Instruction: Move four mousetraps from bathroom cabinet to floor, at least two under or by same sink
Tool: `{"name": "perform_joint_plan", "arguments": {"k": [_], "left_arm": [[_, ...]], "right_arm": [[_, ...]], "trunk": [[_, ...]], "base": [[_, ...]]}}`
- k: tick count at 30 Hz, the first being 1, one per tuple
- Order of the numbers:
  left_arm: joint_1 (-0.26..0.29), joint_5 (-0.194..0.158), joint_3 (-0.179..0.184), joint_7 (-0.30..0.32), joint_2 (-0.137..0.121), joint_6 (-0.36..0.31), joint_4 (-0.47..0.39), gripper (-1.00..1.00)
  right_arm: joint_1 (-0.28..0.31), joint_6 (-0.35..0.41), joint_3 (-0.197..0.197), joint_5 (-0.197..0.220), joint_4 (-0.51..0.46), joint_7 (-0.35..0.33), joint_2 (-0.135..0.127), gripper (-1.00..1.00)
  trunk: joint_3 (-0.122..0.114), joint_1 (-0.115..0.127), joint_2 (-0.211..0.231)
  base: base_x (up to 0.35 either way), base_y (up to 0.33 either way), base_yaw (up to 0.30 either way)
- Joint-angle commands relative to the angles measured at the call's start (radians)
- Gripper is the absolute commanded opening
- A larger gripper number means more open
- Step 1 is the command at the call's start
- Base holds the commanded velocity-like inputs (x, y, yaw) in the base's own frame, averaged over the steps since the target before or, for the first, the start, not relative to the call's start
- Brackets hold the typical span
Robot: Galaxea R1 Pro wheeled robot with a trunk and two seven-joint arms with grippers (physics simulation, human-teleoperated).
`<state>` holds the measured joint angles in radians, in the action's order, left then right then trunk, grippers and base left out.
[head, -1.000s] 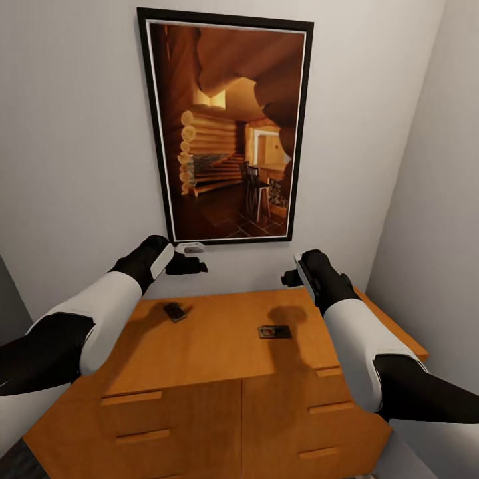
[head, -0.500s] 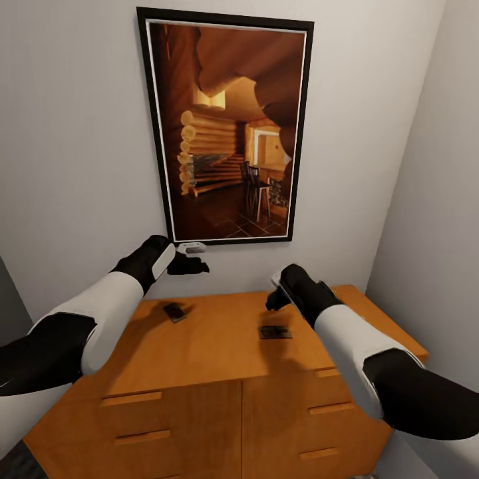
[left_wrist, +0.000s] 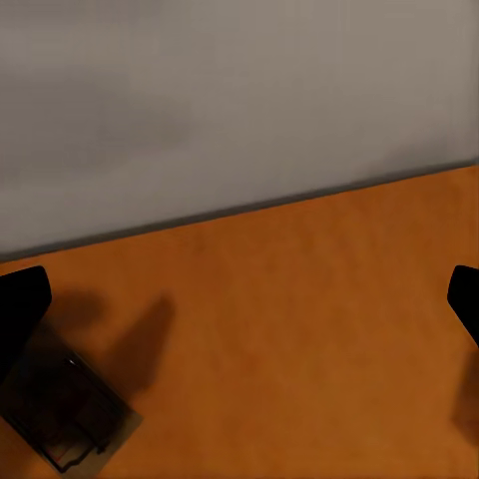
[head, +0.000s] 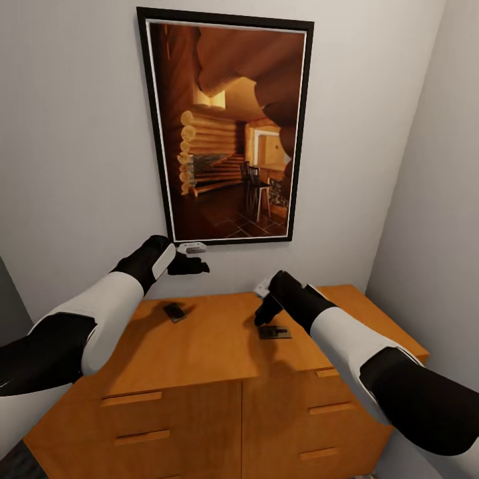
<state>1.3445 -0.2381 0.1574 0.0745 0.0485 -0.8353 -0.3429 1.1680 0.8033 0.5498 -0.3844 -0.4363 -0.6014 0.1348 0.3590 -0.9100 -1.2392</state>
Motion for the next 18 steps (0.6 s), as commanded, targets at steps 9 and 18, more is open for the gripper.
{"name": "perform_joint_plan", "arguments": {"k": [9, 18], "left_arm": [[0.001, -0.01, 0.008, -0.001, -0.001, -0.003, -0.001, 1.0], [0.001, -0.011, 0.008, -0.001, -0.001, -0.002, -0.001, 1.0]], "right_arm": [[0.001, -0.068, 0.019, -0.013, -0.002, -0.093, -0.009, 1.0], [0.001, -0.099, 0.018, -0.014, -0.039, -0.25, -0.062, 1.0]], "trunk": [[0.001, 0.0, -0.001], [0.001, 0.0, -0.001]], "base": [[0.0, 0.0, 0.0], [0.0, 0.0, 0.0]]}}
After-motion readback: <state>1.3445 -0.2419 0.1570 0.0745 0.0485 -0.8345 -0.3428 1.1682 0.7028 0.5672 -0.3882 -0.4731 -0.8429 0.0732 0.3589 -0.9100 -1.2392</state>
